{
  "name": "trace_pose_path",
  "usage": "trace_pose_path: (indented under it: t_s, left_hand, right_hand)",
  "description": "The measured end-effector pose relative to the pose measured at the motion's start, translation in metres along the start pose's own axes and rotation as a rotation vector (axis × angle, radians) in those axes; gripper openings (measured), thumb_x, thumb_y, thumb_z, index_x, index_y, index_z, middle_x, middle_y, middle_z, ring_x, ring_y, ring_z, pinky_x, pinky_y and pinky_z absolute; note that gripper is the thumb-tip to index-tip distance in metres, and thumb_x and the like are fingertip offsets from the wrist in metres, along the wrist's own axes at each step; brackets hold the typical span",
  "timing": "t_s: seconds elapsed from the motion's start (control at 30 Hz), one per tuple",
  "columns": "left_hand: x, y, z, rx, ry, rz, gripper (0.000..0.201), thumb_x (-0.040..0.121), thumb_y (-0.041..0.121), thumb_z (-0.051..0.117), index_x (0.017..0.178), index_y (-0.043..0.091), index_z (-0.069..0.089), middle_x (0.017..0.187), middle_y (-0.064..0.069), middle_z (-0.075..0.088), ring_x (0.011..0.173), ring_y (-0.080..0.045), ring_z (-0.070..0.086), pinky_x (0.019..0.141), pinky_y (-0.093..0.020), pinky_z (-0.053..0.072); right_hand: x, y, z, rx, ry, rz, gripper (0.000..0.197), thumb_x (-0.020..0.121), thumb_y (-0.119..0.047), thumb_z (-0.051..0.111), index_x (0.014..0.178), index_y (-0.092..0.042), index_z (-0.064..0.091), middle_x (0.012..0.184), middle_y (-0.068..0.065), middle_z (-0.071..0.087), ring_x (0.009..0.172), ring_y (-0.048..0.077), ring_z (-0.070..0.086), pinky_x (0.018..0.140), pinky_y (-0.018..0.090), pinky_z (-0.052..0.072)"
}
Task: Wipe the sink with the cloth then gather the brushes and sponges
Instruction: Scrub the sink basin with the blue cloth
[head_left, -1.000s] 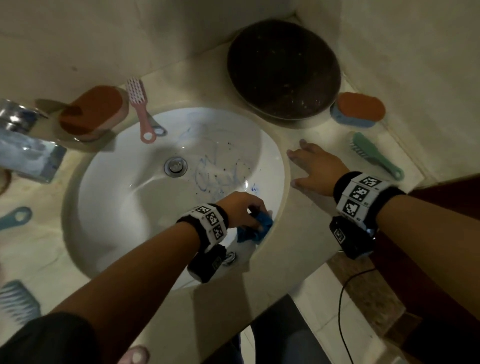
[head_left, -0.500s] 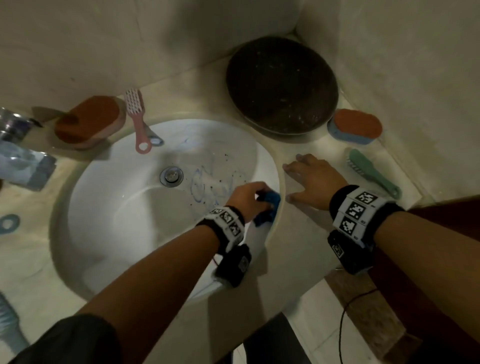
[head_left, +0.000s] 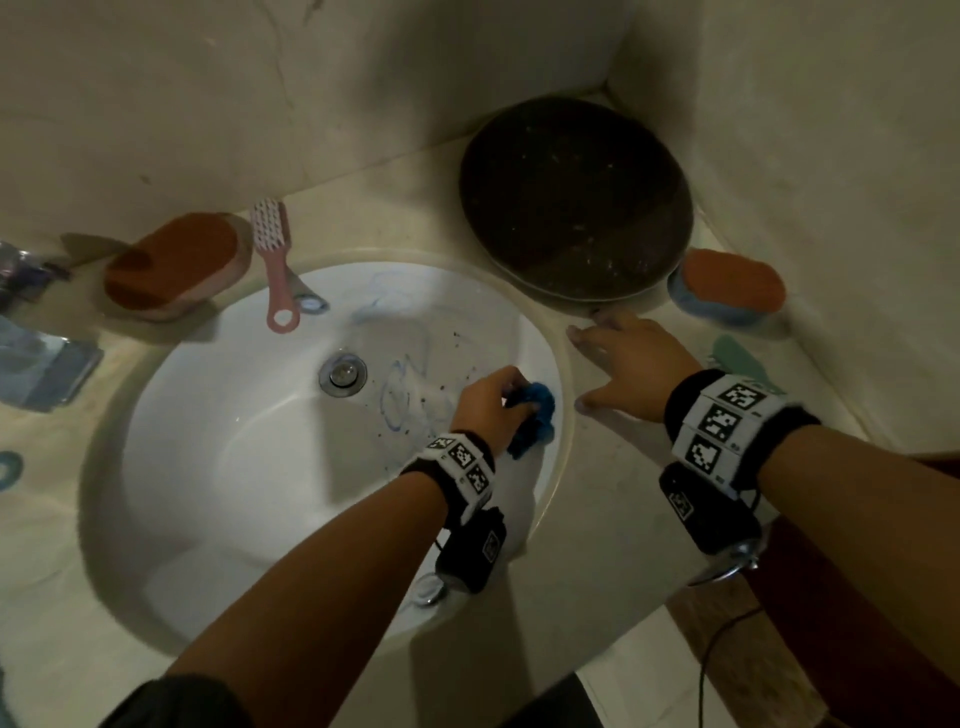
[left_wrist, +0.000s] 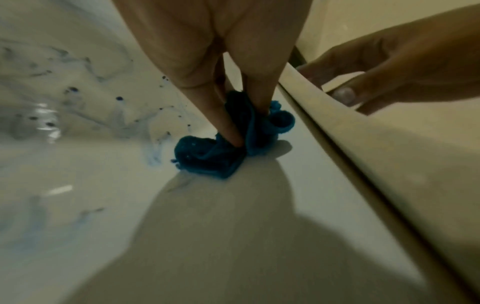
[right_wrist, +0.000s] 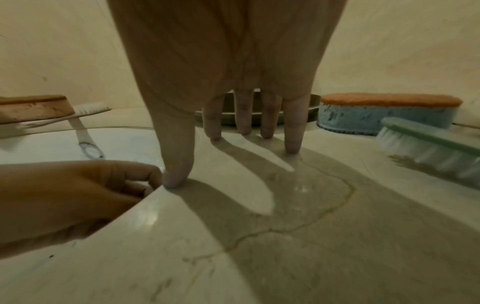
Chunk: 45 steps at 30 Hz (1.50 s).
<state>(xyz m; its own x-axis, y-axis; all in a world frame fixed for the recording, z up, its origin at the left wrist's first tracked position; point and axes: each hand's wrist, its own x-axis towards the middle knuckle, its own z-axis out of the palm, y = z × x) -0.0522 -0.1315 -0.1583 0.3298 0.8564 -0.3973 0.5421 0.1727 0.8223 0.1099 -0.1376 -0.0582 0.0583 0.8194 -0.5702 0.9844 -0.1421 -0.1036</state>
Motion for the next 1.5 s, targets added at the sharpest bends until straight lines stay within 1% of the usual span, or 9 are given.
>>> trace_pose_path:
  t_s: [0.17, 0.33, 0.47, 0.7, 1.07, 1.17, 1.3, 1.4, 1.5]
  left_hand:
    - [0.029, 0.033, -0.01, -0.352, 0.159, -0.121, 0.024, 0.09, 0.011, 0.058, 0.113, 0.02, 0.054, 0.105, -0.01, 0.06, 0.093, -0.024, 0.062, 0.074, -0.031, 0.057]
    - [-0.003, 0.023, 0.0, 0.01, -0.016, 0.024, 0.031, 0.084, 0.009, 0.063, 0.114, 0.016, 0.061, 0.116, -0.007, 0.063, 0.108, -0.021, 0.057, 0.089, -0.021, 0.041]
    - [-0.006, 0.014, -0.007, 0.068, -0.185, 0.03, 0.037, 0.075, 0.011, 0.075, 0.111, 0.016, 0.065, 0.115, -0.005, 0.063, 0.102, -0.015, 0.057, 0.081, -0.012, 0.039]
    - [0.003, 0.019, -0.017, 0.056, -0.319, -0.003, 0.034, 0.071, 0.019, 0.081, 0.1, 0.016, 0.064, 0.093, 0.002, 0.057, 0.085, -0.014, 0.056, 0.072, -0.022, 0.047]
    - [-0.006, -0.019, -0.018, 0.205, -0.267, -0.052, 0.036, 0.076, 0.012, 0.076, 0.11, 0.012, 0.064, 0.11, -0.008, 0.063, 0.089, -0.012, 0.052, 0.077, -0.018, 0.041]
    - [-0.005, -0.007, -0.027, 0.052, -0.131, -0.073, 0.034, 0.078, 0.015, 0.074, 0.11, 0.016, 0.063, 0.102, -0.002, 0.06, 0.089, -0.013, 0.053, 0.08, -0.021, 0.046]
    - [0.007, 0.006, -0.054, -0.262, 0.101, -0.125, 0.032, 0.08, 0.009, 0.071, 0.109, 0.016, 0.06, 0.1, -0.002, 0.059, 0.097, -0.025, 0.063, 0.087, -0.042, 0.056]
    - [0.019, 0.01, -0.076, -0.288, 0.255, -0.11, 0.039, 0.081, 0.009, 0.07, 0.118, 0.017, 0.057, 0.104, 0.003, 0.055, 0.099, -0.021, 0.06, 0.091, -0.035, 0.053]
    - [0.029, 0.004, -0.087, -0.319, 0.407, -0.122, 0.047, 0.078, 0.003, 0.07, 0.122, 0.012, 0.056, 0.118, -0.003, 0.058, 0.105, -0.017, 0.057, 0.095, -0.028, 0.047]
  right_hand:
    - [0.002, 0.002, -0.001, -0.003, -0.023, -0.019, 0.092, 0.072, -0.048, 0.073, 0.147, -0.028, 0.024, 0.155, 0.007, 0.017, 0.138, 0.031, 0.026, 0.111, 0.037, 0.029]
    - [0.002, 0.001, -0.002, 0.022, -0.002, 0.0, 0.091, 0.069, -0.047, 0.076, 0.145, -0.029, 0.029, 0.152, 0.007, 0.022, 0.134, 0.032, 0.029, 0.109, 0.038, 0.031]
    - [0.005, 0.002, 0.0, 0.03, 0.009, 0.018, 0.092, 0.067, -0.048, 0.077, 0.144, -0.031, 0.031, 0.149, 0.007, 0.025, 0.133, 0.032, 0.029, 0.108, 0.04, 0.033]
    - [0.007, 0.003, 0.002, 0.013, 0.03, 0.023, 0.092, 0.065, -0.049, 0.077, 0.142, -0.031, 0.032, 0.146, 0.006, 0.028, 0.131, 0.032, 0.032, 0.107, 0.04, 0.034]
    - [0.009, 0.002, 0.002, 0.049, 0.041, 0.039, 0.092, 0.063, -0.046, 0.08, 0.142, -0.031, 0.035, 0.144, 0.006, 0.03, 0.129, 0.031, 0.033, 0.107, 0.04, 0.033]
    - [0.007, -0.002, -0.001, -0.004, -0.003, 0.038, 0.092, 0.068, -0.047, 0.077, 0.145, -0.031, 0.029, 0.147, 0.007, 0.027, 0.132, 0.032, 0.032, 0.108, 0.039, 0.031]
    - [0.012, -0.006, -0.023, -0.026, -0.086, 0.026, 0.07, 0.076, -0.043, 0.072, 0.137, -0.029, 0.042, 0.138, 0.003, 0.04, 0.123, 0.024, 0.044, 0.1, 0.034, 0.039]
    - [0.025, -0.02, -0.05, 0.026, -0.016, -0.045, 0.044, 0.081, -0.036, 0.067, 0.123, -0.026, 0.056, 0.122, 0.0, 0.058, 0.107, 0.017, 0.056, 0.093, 0.033, 0.048]
    - [0.044, -0.041, -0.071, 0.081, 0.108, -0.153, 0.041, 0.084, -0.031, 0.065, 0.124, -0.027, 0.054, 0.12, -0.003, 0.054, 0.102, 0.011, 0.052, 0.092, 0.029, 0.046]
